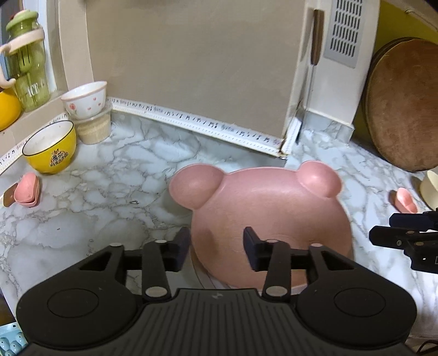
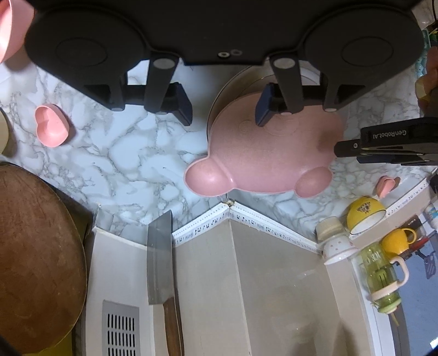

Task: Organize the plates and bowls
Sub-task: 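Move both grippers to the pink bowl beside the stove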

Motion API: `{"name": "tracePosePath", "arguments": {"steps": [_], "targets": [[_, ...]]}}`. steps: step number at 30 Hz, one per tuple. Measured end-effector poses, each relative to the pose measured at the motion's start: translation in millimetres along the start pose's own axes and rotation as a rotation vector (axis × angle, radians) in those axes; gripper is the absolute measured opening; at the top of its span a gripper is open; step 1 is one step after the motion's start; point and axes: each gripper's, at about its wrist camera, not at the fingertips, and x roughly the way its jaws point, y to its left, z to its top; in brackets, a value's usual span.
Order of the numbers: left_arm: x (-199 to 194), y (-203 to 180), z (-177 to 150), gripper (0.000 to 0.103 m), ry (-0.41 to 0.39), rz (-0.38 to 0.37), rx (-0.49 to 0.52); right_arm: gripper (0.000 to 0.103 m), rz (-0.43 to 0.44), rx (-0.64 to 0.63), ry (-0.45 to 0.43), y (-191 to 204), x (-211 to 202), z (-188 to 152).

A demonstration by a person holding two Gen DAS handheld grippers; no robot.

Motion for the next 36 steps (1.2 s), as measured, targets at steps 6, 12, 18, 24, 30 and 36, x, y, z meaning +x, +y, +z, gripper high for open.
{"name": "tracePosePath", "arguments": {"steps": [6,12,18,24,30,36], "targets": [[-21,-16,-2,0.048,-0.042,-0.026,0.021,0.066,-0.018,-0.010,-0.052,-3,-26,-4],[-35,-35,-4,0.055,-0.073,-0.057,0.038,0.079,-0.048,0.012,-0.100,-17,-53,-8],[-49,-58,-1,0.070,-0.114,-0.112,0.059,0.089,-0.093,0.029,-0.147,-31,-77,-15],[-56,-90,1,0.070,-0.144,-0.171,0.109,0.099,-0.143,0.066,-0.185,-49,-100,-25],[-60,-126,2,0.078,-0.164,-0.245,0.156,0.103,-0.203,0.102,-0.233,-71,-123,-38],[-56,-165,3,0.078,-0.148,-0.337,0.190,0.103,-0.272,0.168,-0.234,-100,-140,-57]]}}
